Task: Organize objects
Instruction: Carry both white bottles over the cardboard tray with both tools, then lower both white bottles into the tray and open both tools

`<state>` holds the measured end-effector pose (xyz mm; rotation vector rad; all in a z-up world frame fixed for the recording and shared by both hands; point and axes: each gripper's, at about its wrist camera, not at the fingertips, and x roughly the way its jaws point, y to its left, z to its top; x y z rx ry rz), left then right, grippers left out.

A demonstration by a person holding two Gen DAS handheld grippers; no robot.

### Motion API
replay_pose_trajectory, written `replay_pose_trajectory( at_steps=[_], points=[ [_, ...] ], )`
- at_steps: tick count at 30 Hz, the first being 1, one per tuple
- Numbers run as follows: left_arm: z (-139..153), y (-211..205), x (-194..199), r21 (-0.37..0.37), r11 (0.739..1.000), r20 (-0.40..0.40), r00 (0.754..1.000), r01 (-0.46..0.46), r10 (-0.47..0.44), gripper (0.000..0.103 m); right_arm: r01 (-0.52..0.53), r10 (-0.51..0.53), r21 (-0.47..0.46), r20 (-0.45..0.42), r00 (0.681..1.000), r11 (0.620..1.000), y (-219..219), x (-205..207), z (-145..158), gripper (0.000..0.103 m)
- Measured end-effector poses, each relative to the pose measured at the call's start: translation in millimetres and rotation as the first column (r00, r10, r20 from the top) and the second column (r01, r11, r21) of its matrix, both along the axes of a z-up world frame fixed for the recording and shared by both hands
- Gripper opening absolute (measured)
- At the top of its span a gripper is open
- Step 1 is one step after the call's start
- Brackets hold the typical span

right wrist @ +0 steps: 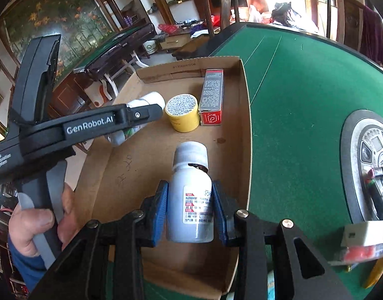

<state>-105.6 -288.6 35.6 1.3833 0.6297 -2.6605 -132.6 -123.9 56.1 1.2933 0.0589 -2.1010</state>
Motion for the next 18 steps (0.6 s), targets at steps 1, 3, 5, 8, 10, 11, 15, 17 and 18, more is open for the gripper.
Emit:
replay_pose_trajectory(
  at_steps=[1,3,5,8,10,11,15,17,18],
  points=[
    [-3,0,-1,-0.002,1.000,0.014,1.000,-0.004,0.004,0.034,0.001,-0.001,0.008,0.001,1.000,1.000,-2,-2,-2,0.034],
    [-7,-3,-1,-0.002,1.000,0.030,0.999,-0.013,0.013,0.034,0.004,-0.004,0.018,0.007,1.000,1.000,-4,-5,-6,0.034],
    [-8,-1,-3,-0.007,1.000,0.042,0.999,-0.014,0.014,0.034,0.006,-0.006,0.025,0.011,1.000,1.000,-6,-8,-9,0.034],
    [-9,-1,-5,-0.011,1.000,0.050,0.999,-0.017,0.018,0.034,0.013,-0.013,0.034,0.010,1.000,0.999,-9,-9,-11,0.034],
    [-11,-1,-6,-0.005,1.000,0.056,0.998,-0.015,0.015,0.034,0.021,-0.022,0.039,0.010,1.000,0.999,-10,-12,-12,0.034],
    [-12,0,-6,-0.008,1.000,0.061,0.998,-0.012,0.013,0.034,0.023,-0.023,0.037,0.010,1.000,0.999,-11,-13,-12,0.034],
    [-13,3,-7,-0.013,1.000,0.069,0.998,-0.004,0.004,0.034,0.032,-0.032,0.048,0.008,0.999,0.998,-16,-18,-12,0.034],
    [-12,3,-7,-0.004,1.000,0.065,0.998,-0.002,0.003,0.034,0.037,-0.038,0.052,0.013,0.999,0.998,-18,-22,-14,0.034],
    [-12,3,-7,-0.006,1.000,0.066,0.998,-0.001,0.002,0.034,0.041,-0.042,0.049,0.016,0.999,0.998,-17,-24,-15,0.034]
  ],
)
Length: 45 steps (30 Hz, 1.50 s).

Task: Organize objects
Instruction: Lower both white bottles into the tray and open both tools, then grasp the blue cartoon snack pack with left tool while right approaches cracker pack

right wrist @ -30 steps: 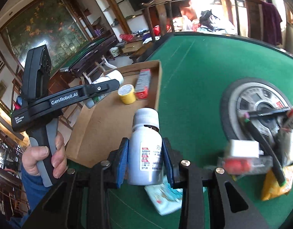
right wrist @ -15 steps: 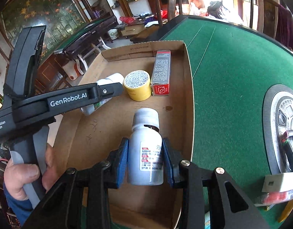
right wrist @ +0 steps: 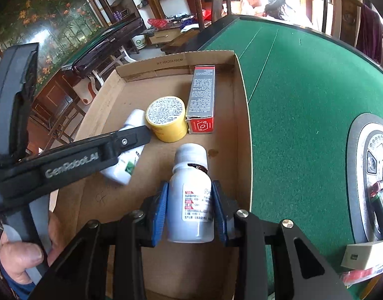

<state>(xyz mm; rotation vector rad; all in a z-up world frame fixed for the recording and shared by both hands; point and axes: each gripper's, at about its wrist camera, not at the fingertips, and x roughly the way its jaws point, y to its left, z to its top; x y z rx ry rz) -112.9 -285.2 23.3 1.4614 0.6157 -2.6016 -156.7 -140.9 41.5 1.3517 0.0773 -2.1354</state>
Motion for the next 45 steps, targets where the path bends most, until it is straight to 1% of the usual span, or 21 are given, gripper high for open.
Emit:
replay_pose_trajectory(
  at_steps=[3,8,13,16,18,21,24,26,27,28,29,30,32,33,34,35,37,39,41,43,45],
  points=[
    [1,0,0,-0.001,1.000,0.001,1.000,0.001,-0.001,0.034,-0.002,0.002,-0.003,0.002,1.000,1.000,-2,-2,-1,0.034],
    [2,-1,0,0.025,1.000,-0.006,1.000,-0.002,0.003,0.034,-0.006,0.006,-0.010,-0.004,1.000,1.000,-4,-3,-1,0.035],
    [8,0,2,0.031,1.000,-0.022,1.000,0.005,-0.004,0.034,-0.002,0.002,-0.055,0.005,1.000,0.999,6,-4,6,0.035],
    [14,2,5,0.037,0.999,-0.056,0.998,0.018,-0.016,0.034,0.004,-0.006,-0.089,-0.019,1.000,0.996,21,4,18,0.035],
    [20,6,7,0.037,0.999,-0.086,0.996,0.029,-0.025,0.035,0.005,-0.007,-0.120,-0.019,1.000,0.993,35,9,26,0.035],
    [29,16,10,0.019,0.998,-0.127,0.990,0.065,-0.062,0.036,0.012,-0.017,-0.169,-0.028,0.999,0.986,61,20,38,0.035],
    [38,31,12,-0.001,0.993,-0.161,0.980,0.122,-0.120,0.036,0.028,-0.036,-0.197,-0.041,0.998,0.980,94,32,46,0.036],
    [44,46,14,-0.016,0.984,-0.185,0.967,0.176,-0.176,0.036,0.049,-0.059,-0.211,-0.042,0.997,0.976,116,39,47,0.041],
    [48,54,16,-0.026,0.977,-0.195,0.958,0.210,-0.211,0.036,0.063,-0.073,-0.221,-0.038,0.997,0.973,130,42,47,0.042],
    [50,65,18,-0.033,0.964,-0.201,0.944,0.262,-0.264,0.037,0.074,-0.084,-0.229,-0.034,0.996,0.971,142,45,47,0.042],
    [52,75,19,-0.036,0.950,-0.199,0.930,0.309,-0.310,0.044,0.087,-0.097,-0.236,-0.030,0.995,0.968,152,48,46,0.042],
    [52,88,21,-0.043,0.930,-0.198,0.910,0.364,-0.365,0.053,0.105,-0.115,-0.242,-0.029,0.993,0.965,166,52,45,0.042],
    [52,117,26,-0.063,0.880,-0.193,0.860,0.470,-0.473,0.059,0.135,-0.147,-0.255,-0.030,0.989,0.958,188,57,44,0.042],
    [51,131,29,-0.072,0.850,-0.177,0.832,0.522,-0.526,0.059,0.152,-0.165,-0.263,-0.030,0.986,0.953,200,60,43,0.043],
    [49,147,32,-0.086,0.817,-0.154,0.803,0.570,-0.576,0.059,0.169,-0.184,-0.272,-0.030,0.983,0.947,211,63,42,0.046],
    [46,161,36,-0.108,0.788,-0.132,0.777,0.606,-0.615,0.059,0.185,-0.202,-0.283,-0.030,0.979,0.941,222,64,42,0.052],
    [38,185,43,-0.146,0.733,-0.082,0.730,0.664,-0.678,0.059,0.225,-0.243,-0.303,-0.019,0.970,0.926,243,65,39,0.058],
    [29,200,49,-0.177,0.696,-0.039,0.702,0.696,-0.711,0.059,0.251,-0.266,-0.320,-0.005,0.964,0.914,262,64,37,0.058],
    [23,210,55,-0.206,0.667,-0.001,0.682,0.716,-0.732,0.059,0.265,-0.281,-0.331,0.000,0.960,0.906,272,64,37,0.058],
    [18,213,59,-0.219,0.651,0.024,0.671,0.727,-0.741,0.059,0.268,-0.284,-0.341,0.002,0.959,0.901,278,65,39,0.058],
    [14,216,60,-0.222,0.641,0.040,0.664,0.734,-0.747,0.059,0.268,-0.288,-0.347,-0.004,0.958,0.899,283,67,42,0.058]
  ],
)
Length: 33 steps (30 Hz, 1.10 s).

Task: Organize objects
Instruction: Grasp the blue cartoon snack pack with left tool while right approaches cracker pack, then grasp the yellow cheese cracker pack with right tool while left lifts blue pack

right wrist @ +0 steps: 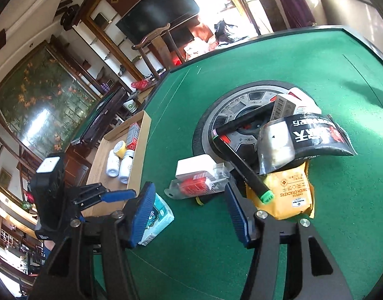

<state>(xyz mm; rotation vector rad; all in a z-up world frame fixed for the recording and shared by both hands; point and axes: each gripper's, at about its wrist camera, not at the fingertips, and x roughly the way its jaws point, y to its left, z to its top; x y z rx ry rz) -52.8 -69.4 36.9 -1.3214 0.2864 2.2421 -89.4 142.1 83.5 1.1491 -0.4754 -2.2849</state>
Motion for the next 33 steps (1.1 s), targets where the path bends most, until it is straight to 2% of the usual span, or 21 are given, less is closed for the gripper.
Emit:
replay_pose_trajectory(
  at_steps=[10,12,16,20,22,24,26,27,29,33],
  points=[
    [-18,19,1,-0.103,0.994,0.019,1.000,0.019,-0.017,0.059,0.054,-0.054,0.018,-0.027,0.998,0.998,20,3,6,0.062],
    [-21,24,4,-0.137,0.990,0.004,1.000,0.028,-0.028,0.065,0.072,-0.071,0.035,-0.031,0.997,0.997,25,3,7,0.062],
    [-25,31,6,-0.156,0.988,-0.018,1.000,0.007,-0.010,0.070,0.130,-0.125,0.136,-0.044,0.991,0.982,32,2,7,0.063],
    [-22,28,1,-0.089,0.992,-0.039,0.996,-0.085,0.082,0.070,0.140,-0.135,0.277,-0.036,0.990,0.951,30,-1,-5,0.073],
    [-23,32,2,-0.111,0.988,-0.069,0.993,-0.103,0.096,0.066,0.123,-0.123,0.315,-0.022,0.992,0.941,27,0,-12,0.073],
    [-22,36,5,-0.128,0.985,-0.098,0.990,-0.115,0.103,0.055,0.104,-0.106,0.343,-0.012,0.994,0.934,24,1,-18,0.074],
    [-21,43,8,-0.114,0.989,-0.097,0.992,-0.093,0.082,0.052,0.085,-0.087,0.378,-0.011,0.996,0.922,18,3,-24,0.078],
    [-21,44,10,-0.105,0.992,-0.088,0.994,-0.074,0.065,0.052,0.083,-0.083,0.407,-0.017,0.996,0.910,13,4,-25,0.078],
    [-23,49,15,-0.135,0.989,-0.104,0.994,-0.060,0.046,0.052,0.081,-0.081,0.443,-0.020,0.997,0.893,8,3,-29,0.078],
    [-24,48,12,-0.163,0.985,-0.103,0.994,-0.060,0.043,0.052,0.070,-0.082,0.459,0.007,0.997,0.886,4,-4,-39,0.078]
  ],
)
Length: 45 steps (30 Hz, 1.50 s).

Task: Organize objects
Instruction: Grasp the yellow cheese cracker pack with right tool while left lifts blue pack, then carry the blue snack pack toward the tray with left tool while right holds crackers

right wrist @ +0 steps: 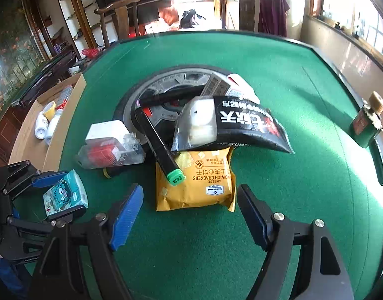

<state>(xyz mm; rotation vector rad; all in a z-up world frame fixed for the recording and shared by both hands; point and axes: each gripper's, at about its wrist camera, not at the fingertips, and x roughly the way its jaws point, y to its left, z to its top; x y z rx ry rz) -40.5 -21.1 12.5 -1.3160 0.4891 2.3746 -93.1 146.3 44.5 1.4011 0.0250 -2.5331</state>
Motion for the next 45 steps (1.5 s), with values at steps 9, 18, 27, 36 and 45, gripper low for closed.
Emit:
replay_pose_trajectory(
  at_steps=[9,18,27,36,45],
  points=[
    [-1,-6,-7,0.009,0.999,-0.012,0.999,-0.048,0.048,0.052,-0.017,0.020,0.110,-0.024,1.000,0.994,-16,-8,-19,0.077],
    [12,-20,-11,0.110,0.991,-0.010,0.997,-0.081,0.082,0.049,0.049,-0.044,0.057,-0.088,0.995,0.997,13,13,6,0.068],
    [40,-46,-13,0.271,0.957,-0.016,0.994,-0.103,0.112,0.049,0.128,-0.138,-0.060,-0.216,0.967,0.990,41,37,37,0.068],
    [43,-53,-17,0.313,0.942,0.006,0.992,-0.122,0.126,0.047,0.074,-0.090,-0.081,-0.209,0.974,0.994,24,35,38,0.068],
    [22,-27,-20,0.151,0.982,0.012,0.993,-0.117,0.117,0.048,0.042,-0.064,-0.109,-0.202,0.977,0.993,23,36,36,0.068]
  ],
)
